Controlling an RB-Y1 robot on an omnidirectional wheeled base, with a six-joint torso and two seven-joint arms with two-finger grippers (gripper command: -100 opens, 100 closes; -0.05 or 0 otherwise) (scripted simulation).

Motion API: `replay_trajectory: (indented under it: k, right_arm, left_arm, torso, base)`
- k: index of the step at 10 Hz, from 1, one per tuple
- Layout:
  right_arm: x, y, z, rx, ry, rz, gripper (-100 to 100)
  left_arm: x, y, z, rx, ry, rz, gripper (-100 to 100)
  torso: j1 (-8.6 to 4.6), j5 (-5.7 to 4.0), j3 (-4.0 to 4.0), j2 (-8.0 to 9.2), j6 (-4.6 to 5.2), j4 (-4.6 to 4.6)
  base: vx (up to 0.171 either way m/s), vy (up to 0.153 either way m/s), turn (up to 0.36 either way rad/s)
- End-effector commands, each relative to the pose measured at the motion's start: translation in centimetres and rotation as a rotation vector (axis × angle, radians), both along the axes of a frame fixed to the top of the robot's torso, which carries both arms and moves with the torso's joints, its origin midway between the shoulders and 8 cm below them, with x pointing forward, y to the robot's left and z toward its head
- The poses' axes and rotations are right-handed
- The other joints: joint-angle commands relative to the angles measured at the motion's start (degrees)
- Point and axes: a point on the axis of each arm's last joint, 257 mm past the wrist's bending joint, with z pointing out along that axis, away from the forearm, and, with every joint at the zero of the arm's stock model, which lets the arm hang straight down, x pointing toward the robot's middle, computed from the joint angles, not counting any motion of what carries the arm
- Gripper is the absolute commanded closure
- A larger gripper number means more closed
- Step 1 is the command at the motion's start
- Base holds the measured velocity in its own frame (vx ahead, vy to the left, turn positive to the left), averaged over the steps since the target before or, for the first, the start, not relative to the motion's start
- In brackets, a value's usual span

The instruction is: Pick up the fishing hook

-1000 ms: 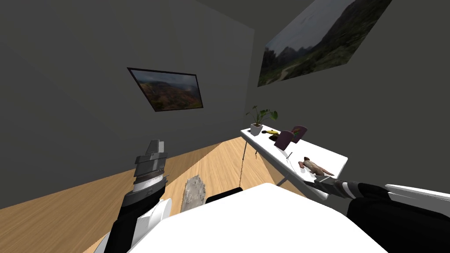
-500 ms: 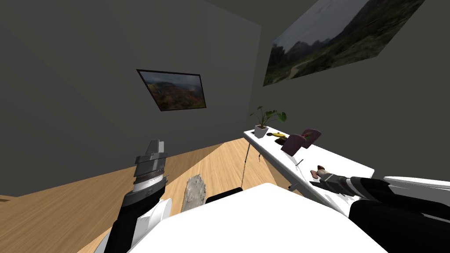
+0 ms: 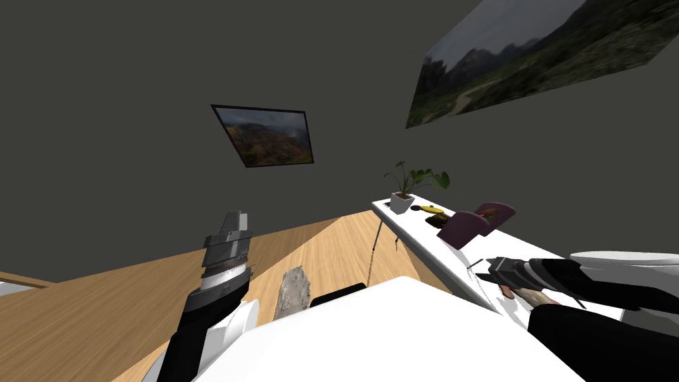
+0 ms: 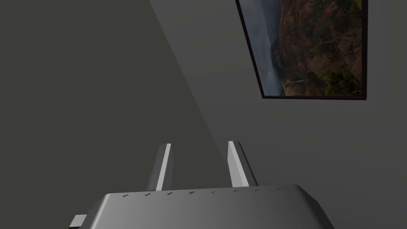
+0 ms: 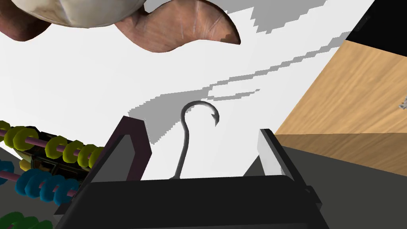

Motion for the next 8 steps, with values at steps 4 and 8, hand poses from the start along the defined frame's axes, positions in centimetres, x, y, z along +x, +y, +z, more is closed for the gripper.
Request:
replay_trajectory:
  k: [4, 8]
  right_arm:
    - [-0.9, -0.1, -0.4, -0.009, 0.015, 0.001, -100]
    - [-2.3, 0.3, -1.6, -0.007, 0.014, -0.017, -100]
  left_arm:
    - [0.0, 0.0, 0.0, 0.000, 0.000, 0.000, 0]
    - [0.0, 0.0, 0.0, 0.000, 0.000, 0.000, 0]
  torso:
    - [0.19, 0.04, 0.16, 0.26, 0.05, 0.07]
    - [0.07, 0.01, 0.12, 0.20, 0.04, 0.06]
  base:
    - [0.023, -0.020, 0.049]
    - [0.031, -0.032, 0.061]
